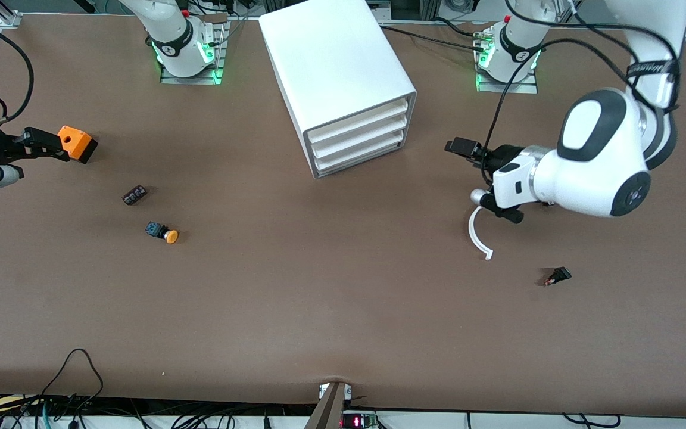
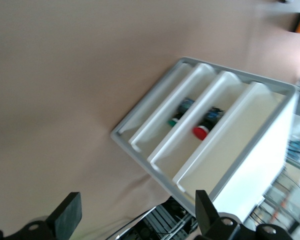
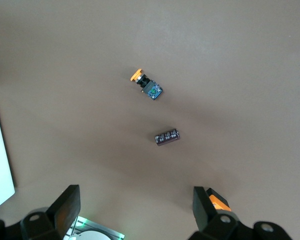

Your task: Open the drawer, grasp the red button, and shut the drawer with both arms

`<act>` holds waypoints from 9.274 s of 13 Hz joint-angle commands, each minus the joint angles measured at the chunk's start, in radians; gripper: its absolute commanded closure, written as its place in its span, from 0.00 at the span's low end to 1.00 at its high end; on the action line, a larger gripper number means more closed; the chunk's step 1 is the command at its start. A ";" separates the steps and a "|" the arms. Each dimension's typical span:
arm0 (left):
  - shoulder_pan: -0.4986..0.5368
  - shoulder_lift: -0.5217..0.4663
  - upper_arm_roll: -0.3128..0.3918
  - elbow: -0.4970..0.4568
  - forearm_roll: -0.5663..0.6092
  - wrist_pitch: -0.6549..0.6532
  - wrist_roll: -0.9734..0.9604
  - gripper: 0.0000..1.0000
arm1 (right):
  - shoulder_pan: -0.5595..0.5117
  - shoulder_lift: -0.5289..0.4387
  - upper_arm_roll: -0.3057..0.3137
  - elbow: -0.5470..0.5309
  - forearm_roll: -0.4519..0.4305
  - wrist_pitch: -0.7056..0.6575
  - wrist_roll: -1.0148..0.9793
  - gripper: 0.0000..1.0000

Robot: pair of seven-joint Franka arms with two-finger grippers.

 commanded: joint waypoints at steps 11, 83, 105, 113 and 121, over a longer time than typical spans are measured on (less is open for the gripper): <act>-0.055 0.087 -0.012 -0.415 -0.586 0.184 0.739 0.03 | 0.099 0.113 0.042 0.118 0.117 0.091 -0.062 0.00; -0.038 -0.020 0.045 -0.105 0.094 0.183 0.110 0.00 | 0.825 0.544 0.134 0.307 -0.072 0.467 -0.390 0.00; -0.104 -0.135 0.011 0.142 0.609 0.160 -0.778 0.00 | 0.825 0.577 0.151 0.281 -0.062 0.470 -0.407 0.04; -0.103 -0.138 0.003 0.152 0.652 0.106 -0.773 0.00 | 0.824 0.574 0.151 0.284 -0.065 0.467 -0.419 0.32; -0.097 -0.134 -0.001 0.139 0.649 0.097 -0.771 0.00 | 0.828 0.567 0.151 0.287 -0.068 0.457 -0.413 0.62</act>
